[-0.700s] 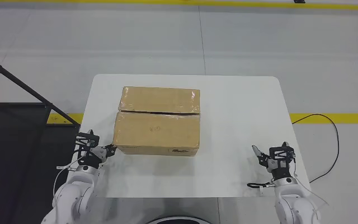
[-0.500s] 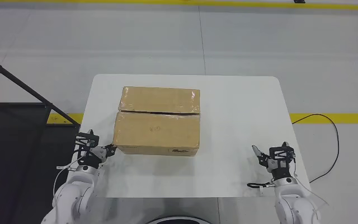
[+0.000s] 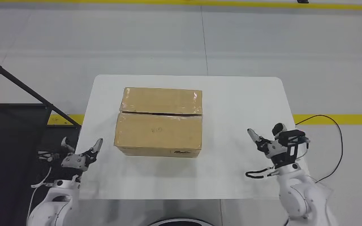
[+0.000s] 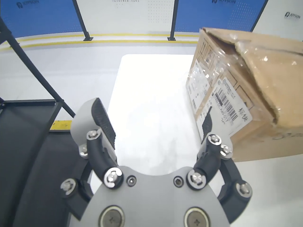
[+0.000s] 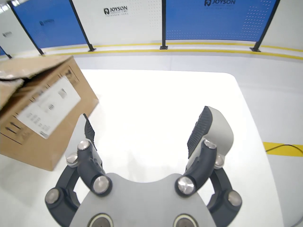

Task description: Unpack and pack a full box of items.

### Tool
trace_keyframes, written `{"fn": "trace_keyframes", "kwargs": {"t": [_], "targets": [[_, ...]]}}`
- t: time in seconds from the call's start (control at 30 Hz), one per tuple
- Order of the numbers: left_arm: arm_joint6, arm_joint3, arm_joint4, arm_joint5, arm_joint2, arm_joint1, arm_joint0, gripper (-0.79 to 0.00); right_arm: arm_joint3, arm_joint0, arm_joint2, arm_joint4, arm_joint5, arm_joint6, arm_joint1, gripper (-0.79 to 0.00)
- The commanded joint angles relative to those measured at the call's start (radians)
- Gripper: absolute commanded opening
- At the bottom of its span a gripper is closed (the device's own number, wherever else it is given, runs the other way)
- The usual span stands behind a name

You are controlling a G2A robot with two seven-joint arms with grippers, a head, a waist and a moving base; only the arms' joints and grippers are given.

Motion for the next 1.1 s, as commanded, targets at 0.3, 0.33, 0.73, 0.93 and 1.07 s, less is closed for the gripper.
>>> {"fn": "trace_keyframes", "kwargs": {"t": [0.3,0.33,0.73,0.93,1.07], "targets": [[0.006,-0.050,-0.145,0.002,-0.137,-0.009,0.096,0.000,-0.042,0.112,-0.045,0.188,0.009,0.124,-0.008,0.000],[0.006,-0.050,-0.145,0.002,-0.137,-0.009,0.096,0.000,-0.042,0.112,-0.045,0.188,0.009,0.124,-0.008,0.000],[-0.019,-0.048,-0.210,-0.037,-0.137,-0.011,0.078,0.000,-0.031,0.115,-0.069,0.204,-0.002,0.132,-0.010,0.000],[-0.098,-0.050,-0.350,-0.079,-0.138,-0.014,0.039,0.000,0.027,0.178,-0.119,0.420,-0.056,0.194,-0.019,0.000],[-0.159,-0.060,-0.440,-0.118,-0.121,-0.015,-0.002,0.000,0.085,0.242,-0.143,0.660,-0.118,0.283,-0.024,0.000]]}}
